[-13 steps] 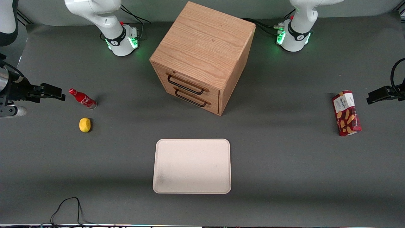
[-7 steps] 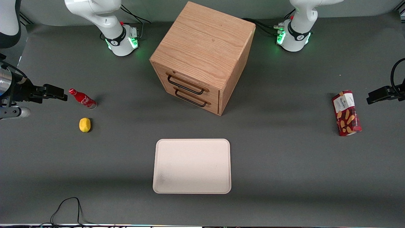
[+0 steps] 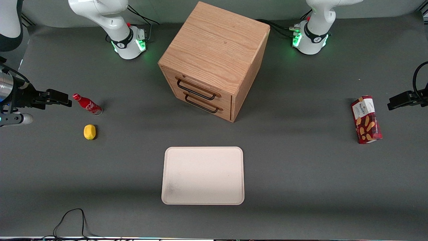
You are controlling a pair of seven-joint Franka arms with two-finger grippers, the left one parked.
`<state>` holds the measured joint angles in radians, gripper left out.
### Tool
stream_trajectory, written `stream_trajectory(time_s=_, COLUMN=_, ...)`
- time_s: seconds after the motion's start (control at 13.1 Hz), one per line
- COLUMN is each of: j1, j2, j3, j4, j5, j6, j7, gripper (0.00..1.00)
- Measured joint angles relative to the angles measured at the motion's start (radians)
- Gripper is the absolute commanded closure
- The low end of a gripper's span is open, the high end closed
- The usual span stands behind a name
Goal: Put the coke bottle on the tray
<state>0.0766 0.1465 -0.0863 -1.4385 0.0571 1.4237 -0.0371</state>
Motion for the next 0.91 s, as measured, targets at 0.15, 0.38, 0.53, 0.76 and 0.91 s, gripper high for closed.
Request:
stream_trajectory(time_s=0.15, j1=-0.004, j2=0.0, j3=-0.001, j4=0.0, j5=0.0, j6=-0.034, j7=-0.006, gripper=0.0)
stream_trajectory(time_s=0.38, j1=-0.007, j2=-0.004, j3=-0.025, j4=-0.002, j5=-0.016, j6=-0.06, j7=-0.066, gripper=0.0)
stream_trajectory(time_s=0.53, j1=-0.013, j2=-0.015, j3=-0.042, j4=-0.015, j5=-0.056, j6=-0.07, j7=-0.092, gripper=0.0)
stream_trajectory(time_s=0.76, j1=-0.014, j2=-0.026, j3=-0.082, j4=-0.044, j5=-0.097, j6=-0.071, j7=-0.161, gripper=0.0)
stream_trajectory(time_s=0.91, j1=-0.015, j2=-0.053, j3=-0.132, j4=-0.092, j5=-0.116, j6=-0.053, j7=-0.231, gripper=0.0)
